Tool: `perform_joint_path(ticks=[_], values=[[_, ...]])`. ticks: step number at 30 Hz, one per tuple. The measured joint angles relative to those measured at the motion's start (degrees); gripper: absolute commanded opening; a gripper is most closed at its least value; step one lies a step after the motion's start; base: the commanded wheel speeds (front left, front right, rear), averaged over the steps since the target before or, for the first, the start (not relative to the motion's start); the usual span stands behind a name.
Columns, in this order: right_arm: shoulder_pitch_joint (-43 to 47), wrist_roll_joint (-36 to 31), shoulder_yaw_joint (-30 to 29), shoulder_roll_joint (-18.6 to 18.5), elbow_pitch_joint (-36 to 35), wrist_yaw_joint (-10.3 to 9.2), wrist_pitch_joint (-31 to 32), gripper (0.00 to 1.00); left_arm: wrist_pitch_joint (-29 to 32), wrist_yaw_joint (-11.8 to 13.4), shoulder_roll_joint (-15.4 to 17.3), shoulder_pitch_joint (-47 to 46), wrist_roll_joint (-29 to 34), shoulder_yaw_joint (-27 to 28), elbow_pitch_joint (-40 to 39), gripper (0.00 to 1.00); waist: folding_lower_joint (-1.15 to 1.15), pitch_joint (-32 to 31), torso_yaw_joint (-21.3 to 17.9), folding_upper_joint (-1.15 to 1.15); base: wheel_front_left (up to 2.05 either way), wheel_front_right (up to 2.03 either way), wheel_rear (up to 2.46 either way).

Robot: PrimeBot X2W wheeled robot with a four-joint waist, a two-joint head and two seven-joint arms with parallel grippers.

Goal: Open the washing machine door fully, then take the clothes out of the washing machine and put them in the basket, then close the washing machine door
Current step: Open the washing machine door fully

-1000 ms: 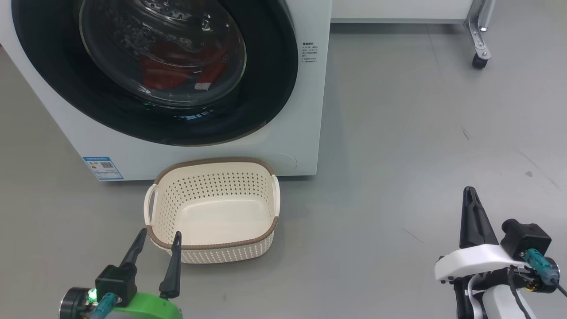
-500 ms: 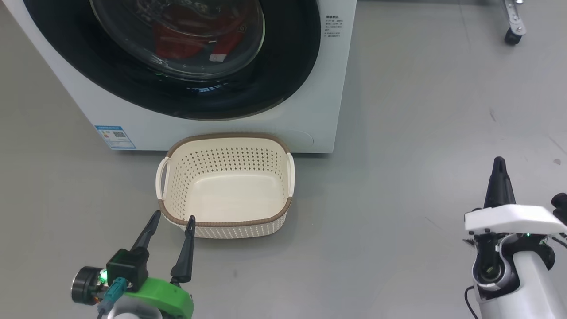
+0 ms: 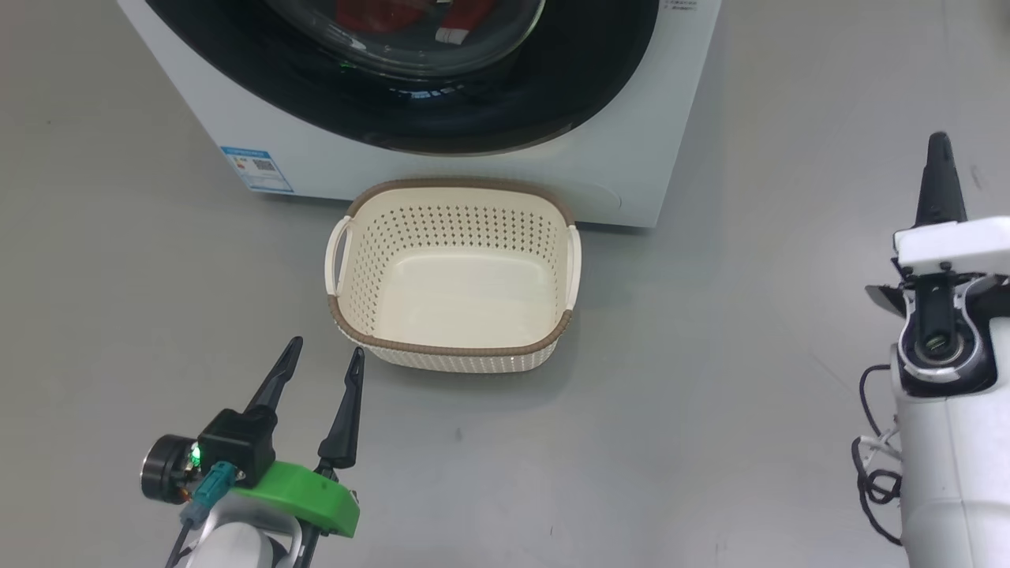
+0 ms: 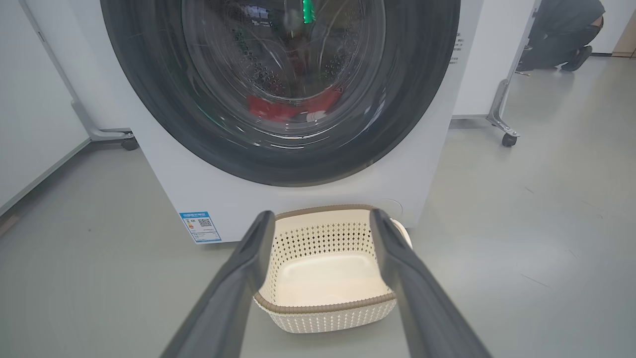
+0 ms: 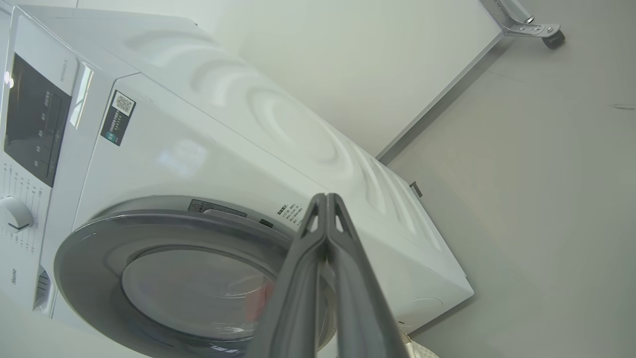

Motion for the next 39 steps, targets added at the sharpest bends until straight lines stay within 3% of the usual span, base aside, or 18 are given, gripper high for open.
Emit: perform_joint_path(ticks=[11,24,39], values=[[-10.8,3.6,-1.5,-5.3,0.3,-0.66,7.7,0.0,-0.1,0.0,-0.2,-2.7,-4.0,-3.1,-1.2,1.0,0.0,5.3,4.3,0.0,0.0,0.0,0.0],[-23.1,5.6,0.6,-9.3,3.8,-3.07,17.0,0.0,-0.1,0.2,-0.5,-6.6,-8.0,-6.4,-2.7,1.0,0.0,11.4,9.0,0.0,0.0,0.0,0.0],[-33.5,6.7,3.0,-10.8,9.0,-4.65,24.4,0.0,-0.1,1.2,-0.8,-8.3,-9.5,-10.0,-2.8,1.0,0.0,16.1,12.4,0.0,0.0,0.0,0.0]])
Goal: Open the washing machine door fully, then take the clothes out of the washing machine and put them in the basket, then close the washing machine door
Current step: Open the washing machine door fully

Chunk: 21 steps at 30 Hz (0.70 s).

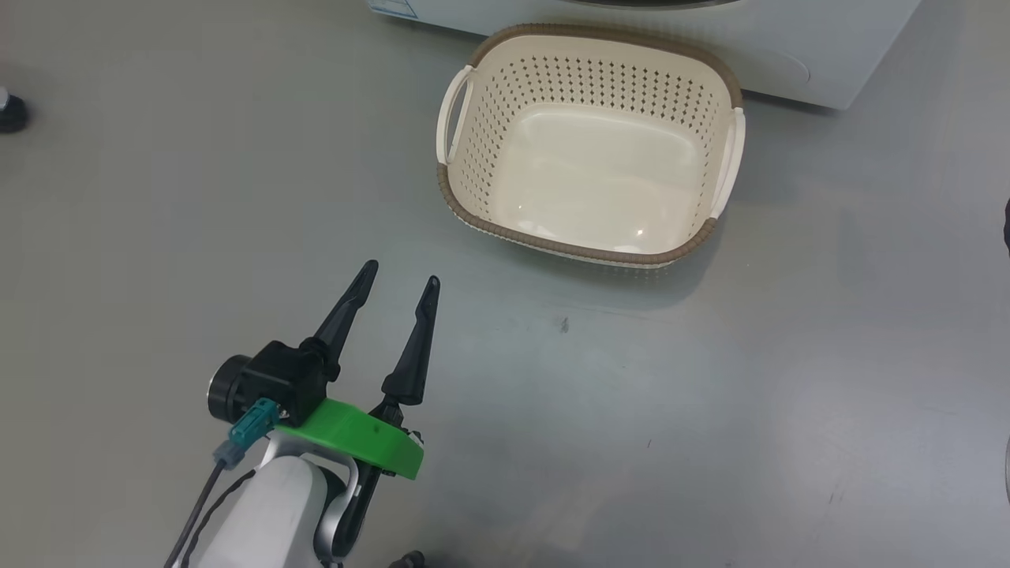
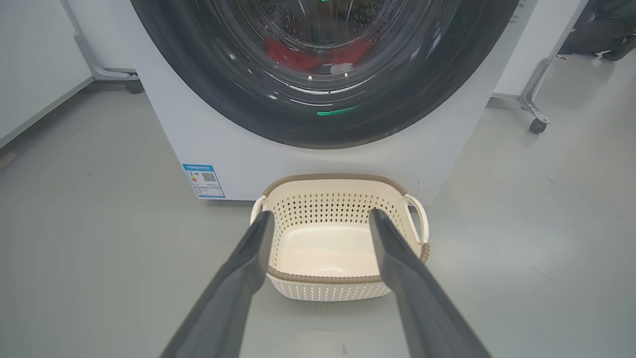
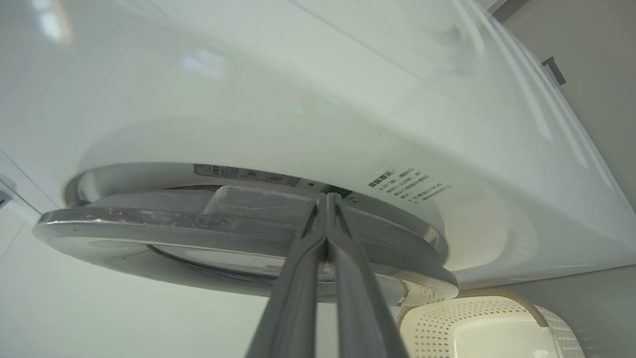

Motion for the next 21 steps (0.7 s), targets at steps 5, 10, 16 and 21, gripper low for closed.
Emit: perform_joint_path(ticks=[5,10,16,21], values=[[-2.8,0.6,0.2,0.0,2.2,-0.43,1.4,0.0,0.0,0.5,0.0,-0.9,-1.4,-0.2,-0.3,1.0,0.0,1.1,1.0,0.0,0.0,0.0,0.0],[-5.5,1.0,0.6,0.2,3.7,-0.44,2.4,0.0,0.0,1.0,-0.1,-1.3,-2.5,-0.8,-0.3,1.0,0.0,1.9,2.0,0.0,0.0,0.0,0.0],[-7.9,1.0,0.7,0.0,5.6,-0.94,3.1,0.0,0.0,1.4,-0.1,-1.4,-2.9,-1.6,-0.4,1.0,0.0,2.8,3.0,0.0,0.0,0.0,0.0],[-9.8,1.0,1.0,-0.6,7.3,-0.96,4.3,0.0,0.0,1.5,-0.2,-1.5,-3.1,-1.6,-0.4,1.0,0.0,3.6,3.8,0.0,0.0,0.0,0.0]])
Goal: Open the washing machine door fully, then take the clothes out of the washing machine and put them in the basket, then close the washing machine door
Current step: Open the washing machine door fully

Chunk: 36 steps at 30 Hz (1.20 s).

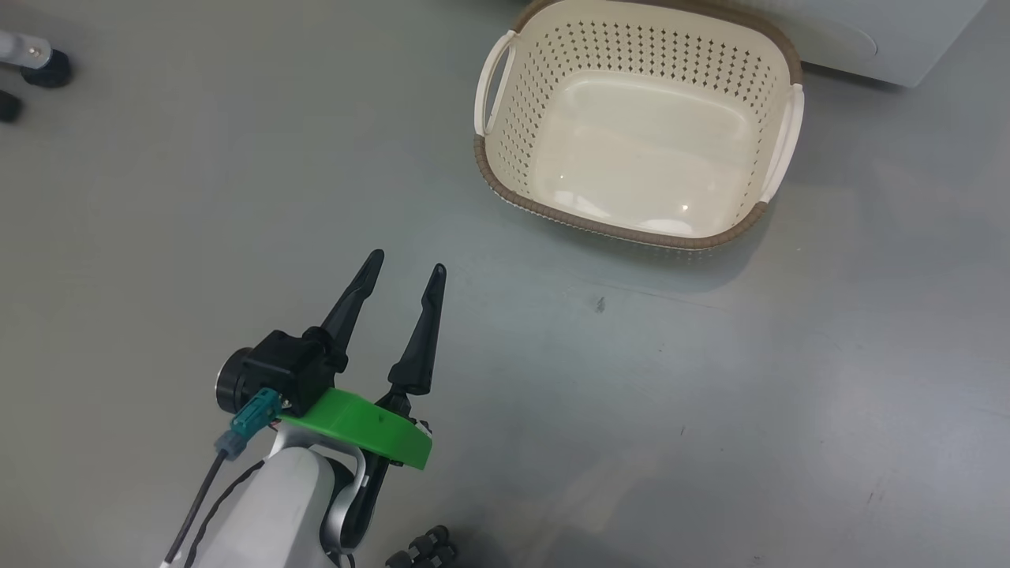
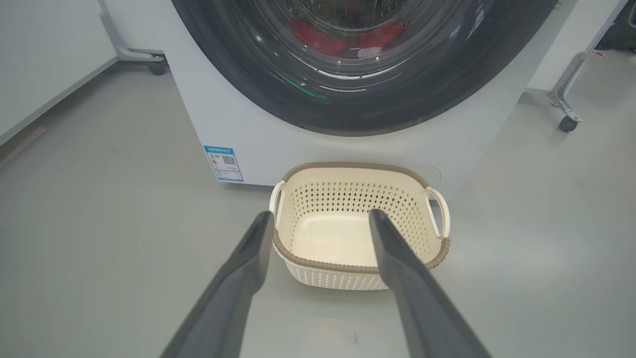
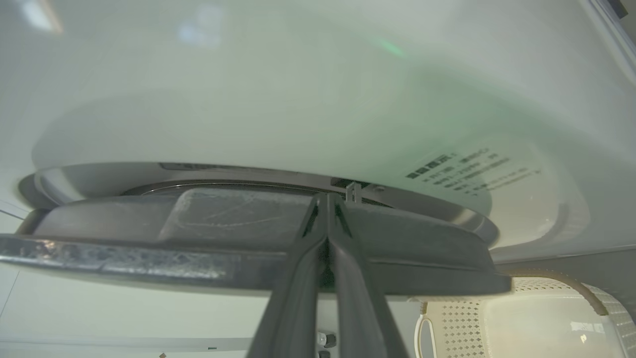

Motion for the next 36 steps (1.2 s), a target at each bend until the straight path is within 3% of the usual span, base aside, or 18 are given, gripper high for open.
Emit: perform_joint_path(ticks=[24,36], values=[[-2.8,5.8,-0.8,-0.1,6.5,-0.41,8.8,0.0,0.0,1.0,-0.1,-0.8,0.0,-0.5,0.2,1.0,0.0,0.1,0.3,0.0,0.0,0.0,0.0],[-0.6,6.7,-0.2,0.3,9.1,1.62,11.1,0.0,0.0,1.2,-0.1,-1.0,0.2,-0.2,1.6,1.0,-0.01,-2.1,-0.6,0.0,0.0,0.0,0.0]])
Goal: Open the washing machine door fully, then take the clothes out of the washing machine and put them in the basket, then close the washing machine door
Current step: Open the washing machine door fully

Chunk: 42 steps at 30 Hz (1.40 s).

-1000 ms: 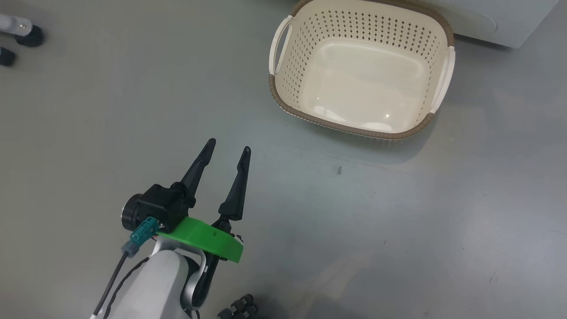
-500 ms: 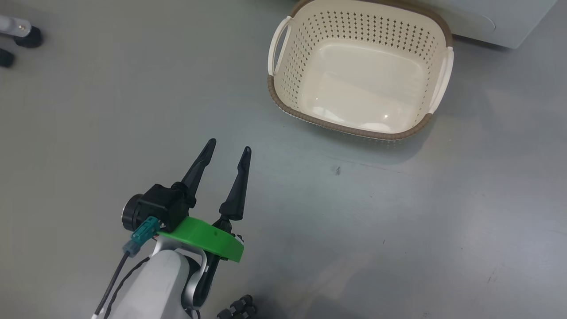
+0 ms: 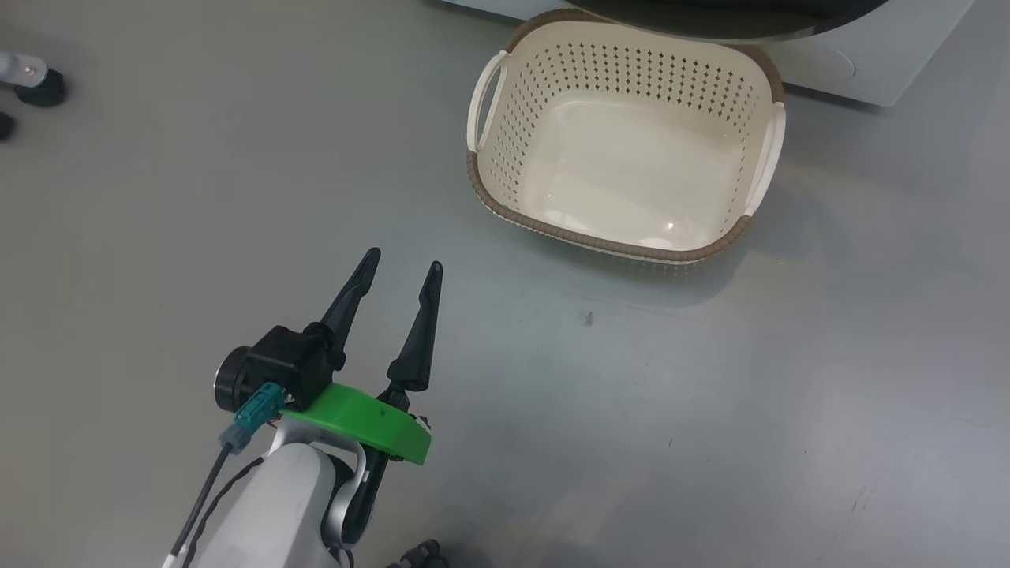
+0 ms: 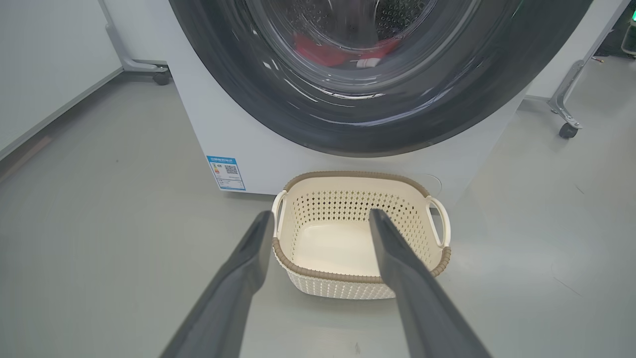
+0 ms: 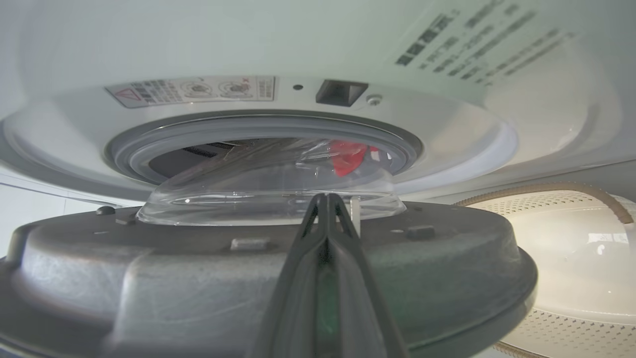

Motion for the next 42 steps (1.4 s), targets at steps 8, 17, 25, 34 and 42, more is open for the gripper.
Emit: perform_joint_path(ticks=[8,17,25,34,42], values=[[2.0,0.3,1.1,0.5,1.1,1.18,1.3,0.0,0.0,0.0,0.0,0.0,0.5,0.2,0.4,1.0,0.0,-1.6,-0.8,0.0,0.0,0.0,0.0],[4.3,0.8,1.6,2.3,2.0,2.01,2.5,0.0,0.0,0.2,0.0,0.2,1.0,0.5,1.0,1.0,0.0,-3.4,-1.5,0.0,0.0,0.0,0.0],[4.5,0.8,2.1,2.8,2.1,2.12,3.1,0.0,0.0,0.2,0.0,0.3,1.4,0.6,1.0,1.0,0.0,-4.3,-2.2,0.0,0.0,0.0,0.0],[4.9,0.7,2.2,2.7,2.0,2.56,3.1,0.0,0.0,0.2,0.0,0.4,1.5,0.7,1.0,1.0,0.0,-4.7,-2.4,0.0,0.0,0.0,0.0],[6.8,-2.8,3.9,1.4,1.4,6.6,-0.6,0.0,0.0,0.2,0.0,0.8,1.9,1.1,1.4,1.0,0.0,-6.0,-2.6,0.0,0.0,0.0,0.0]])
